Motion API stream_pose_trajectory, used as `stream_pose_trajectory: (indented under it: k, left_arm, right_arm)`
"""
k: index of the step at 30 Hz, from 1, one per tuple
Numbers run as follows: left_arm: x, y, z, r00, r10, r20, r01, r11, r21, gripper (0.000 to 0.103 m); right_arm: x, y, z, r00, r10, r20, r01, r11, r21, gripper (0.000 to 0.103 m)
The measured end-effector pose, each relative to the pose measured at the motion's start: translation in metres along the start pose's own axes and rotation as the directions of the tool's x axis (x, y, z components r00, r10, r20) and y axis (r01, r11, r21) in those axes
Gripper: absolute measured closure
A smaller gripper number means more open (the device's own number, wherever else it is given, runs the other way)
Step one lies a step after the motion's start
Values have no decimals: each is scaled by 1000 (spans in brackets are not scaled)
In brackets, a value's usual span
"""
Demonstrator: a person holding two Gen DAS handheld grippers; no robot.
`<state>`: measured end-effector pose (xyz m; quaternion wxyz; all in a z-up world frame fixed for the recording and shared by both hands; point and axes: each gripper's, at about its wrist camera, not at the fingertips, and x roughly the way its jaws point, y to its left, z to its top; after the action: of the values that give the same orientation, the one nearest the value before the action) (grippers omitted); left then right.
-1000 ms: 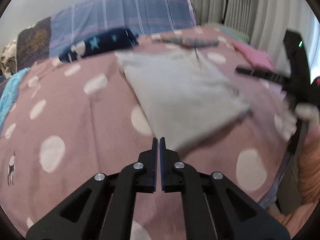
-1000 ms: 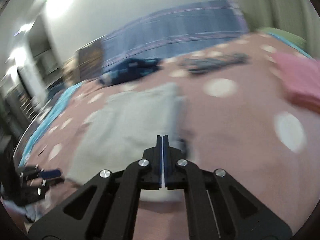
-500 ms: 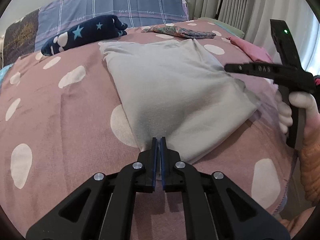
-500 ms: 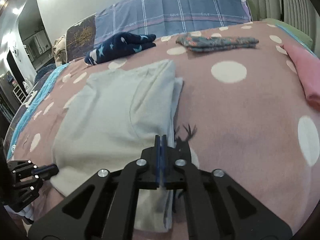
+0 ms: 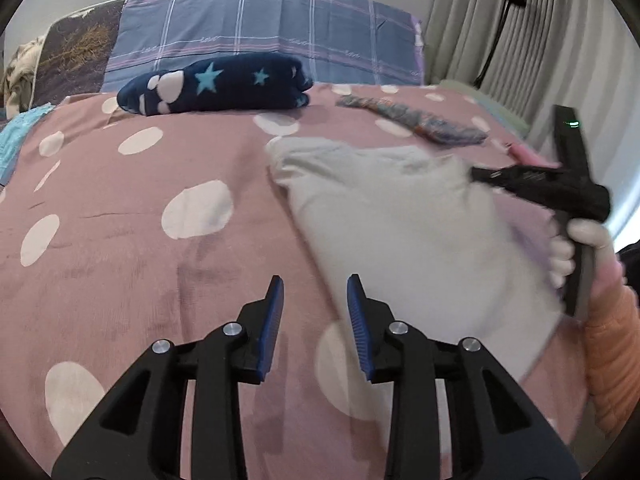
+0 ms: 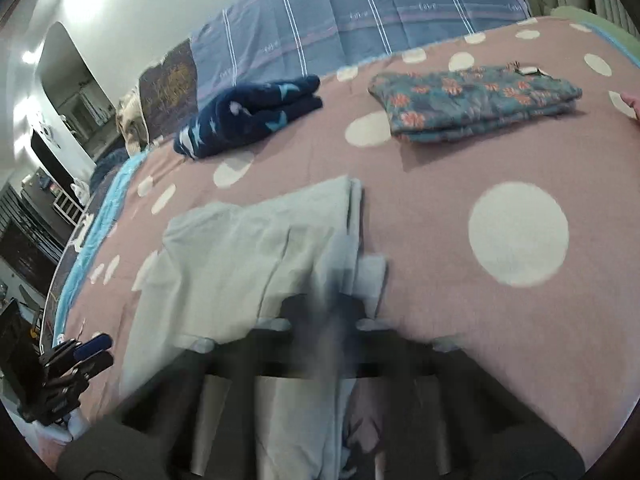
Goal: Fold small clothes
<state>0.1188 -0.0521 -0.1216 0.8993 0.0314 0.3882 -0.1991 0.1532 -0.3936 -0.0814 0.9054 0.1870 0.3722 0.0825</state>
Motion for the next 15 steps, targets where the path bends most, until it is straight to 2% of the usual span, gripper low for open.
stream_pose_trajectory:
  k: [1, 2, 3, 5, 6, 8, 9, 12, 14, 15]
  left_arm:
    - [7, -2, -4, 999, 38, -21, -38, 999, 24, 70]
    - [17, -2, -8, 996, 63, -58, -61, 997, 40, 69]
    - [21, -1, -10, 995, 67, -74, -64, 997, 41, 69]
    - [18, 3, -6, 997, 41, -67, -39, 999, 25, 68]
    - [18, 6, -6, 997, 32, -70, -31, 999, 16, 68]
    - [16, 10, -6, 998, 4, -66, -4, 1000, -8, 68]
    - [15, 12, -6, 998, -11, -62, 10, 1000, -19, 68]
    - [13, 18, -7, 997, -52, -58, 49, 997, -56, 68]
    - [8, 20, -8, 994, -97, -56, 92, 992, -85, 68]
    - [4, 21, -10, 991, -120, -53, 115, 989, -96, 68]
  right_arm:
    - [0, -10, -3, 1000, -23, 15, 23, 999, 29, 100]
    - [3, -26, -9, 996, -84, 16, 82, 994, 67, 100]
    - [9, -39, -14, 994, -113, -11, 114, 989, 99, 103]
    - [6, -55, -15, 1000, -18, -13, 20, 981, 191, 103]
    - [1, -54, -12, 1000, -21, -2, 21, 982, 188, 103]
    - [-11, -43, -7, 995, -97, 36, 92, 987, 132, 99]
    - [-18, -32, -3, 993, -104, 59, 98, 991, 90, 99]
    - [-23, 7, 9, 998, -39, 52, 40, 999, -24, 97]
    - [-15, 53, 17, 1000, -12, 15, 14, 986, -169, 85]
    - [-12, 72, 19, 1000, -6, -1, 6, 973, -229, 76]
